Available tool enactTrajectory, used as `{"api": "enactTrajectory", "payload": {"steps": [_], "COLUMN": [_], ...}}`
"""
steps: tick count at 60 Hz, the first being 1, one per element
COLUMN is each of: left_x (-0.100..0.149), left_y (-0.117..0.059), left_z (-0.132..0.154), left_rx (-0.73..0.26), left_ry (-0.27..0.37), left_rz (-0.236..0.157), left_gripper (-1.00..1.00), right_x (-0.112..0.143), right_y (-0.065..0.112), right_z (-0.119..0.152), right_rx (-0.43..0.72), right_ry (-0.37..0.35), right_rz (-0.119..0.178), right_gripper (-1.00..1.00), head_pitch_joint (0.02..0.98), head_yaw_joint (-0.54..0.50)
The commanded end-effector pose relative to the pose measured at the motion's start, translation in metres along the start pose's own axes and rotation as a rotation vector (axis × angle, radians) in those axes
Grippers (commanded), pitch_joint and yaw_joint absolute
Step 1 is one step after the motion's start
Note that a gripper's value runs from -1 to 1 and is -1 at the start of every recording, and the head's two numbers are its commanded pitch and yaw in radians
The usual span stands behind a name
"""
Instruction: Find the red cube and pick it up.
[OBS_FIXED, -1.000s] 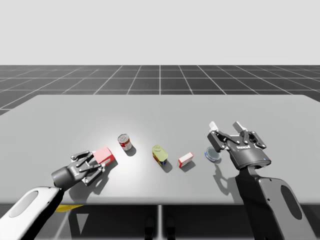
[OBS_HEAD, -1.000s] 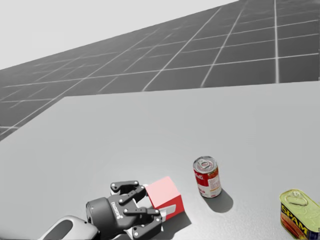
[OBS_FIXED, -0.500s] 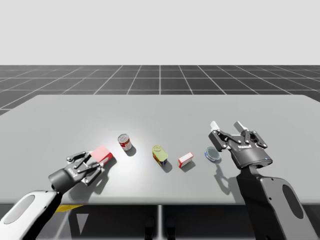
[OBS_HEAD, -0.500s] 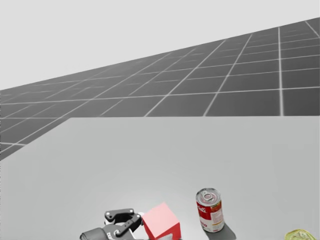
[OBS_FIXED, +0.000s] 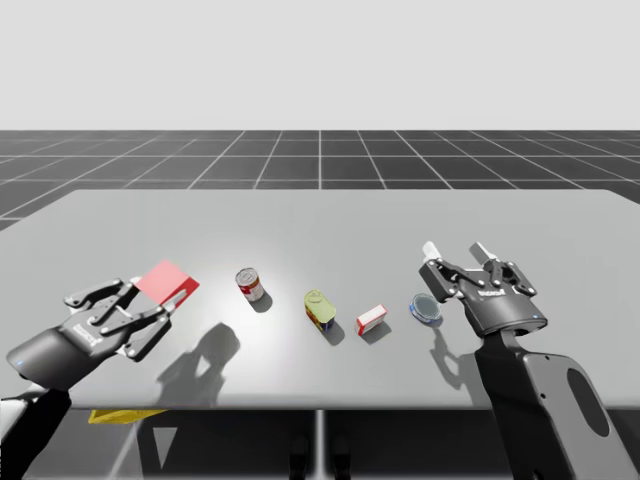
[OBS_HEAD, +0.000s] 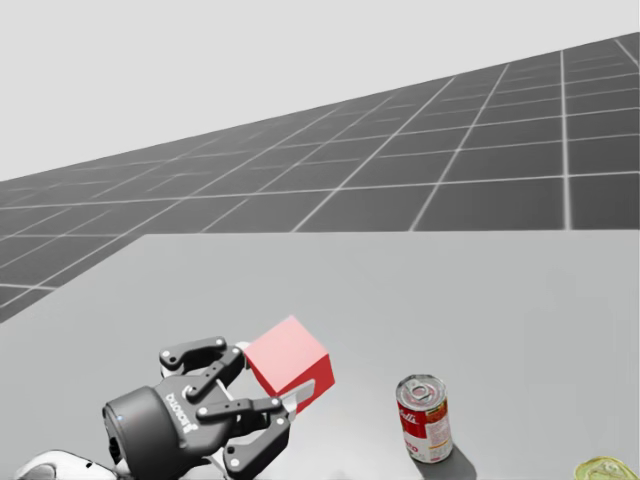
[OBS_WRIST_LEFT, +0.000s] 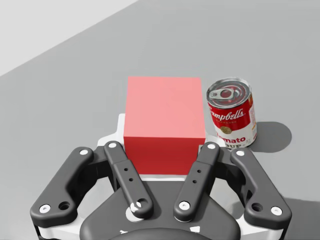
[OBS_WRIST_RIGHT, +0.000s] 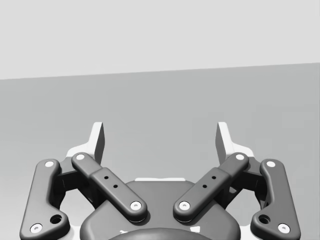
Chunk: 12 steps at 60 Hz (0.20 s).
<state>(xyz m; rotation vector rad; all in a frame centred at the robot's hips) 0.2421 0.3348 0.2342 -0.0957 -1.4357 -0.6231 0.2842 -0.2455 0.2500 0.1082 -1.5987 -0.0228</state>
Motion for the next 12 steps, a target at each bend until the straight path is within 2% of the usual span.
{"api": "enactTrajectory", "payload": {"steps": [1, 12], "left_x": [0.049, 0.088], "left_y": [-0.001, 0.006], "left_z": [0.000, 0.003], "left_rx": [-0.081, -0.021], "left_ry": [-0.089, -0.153], "left_rz": [-0.064, -0.112], "left_gripper": [1.00, 1.00], "right_x": [0.000, 0.001], "right_y": [-0.001, -0.002], "right_z": [0.000, 0.000], "right_rx": [0.000, 0.008], "right_ry": [-0.004, 0.001], "right_rz": [-0.009, -0.016], "right_gripper": [-1.00, -1.00], "head_pitch_joint": [0.470, 0.471], "head_yaw_joint": [0.48, 0.48]}}
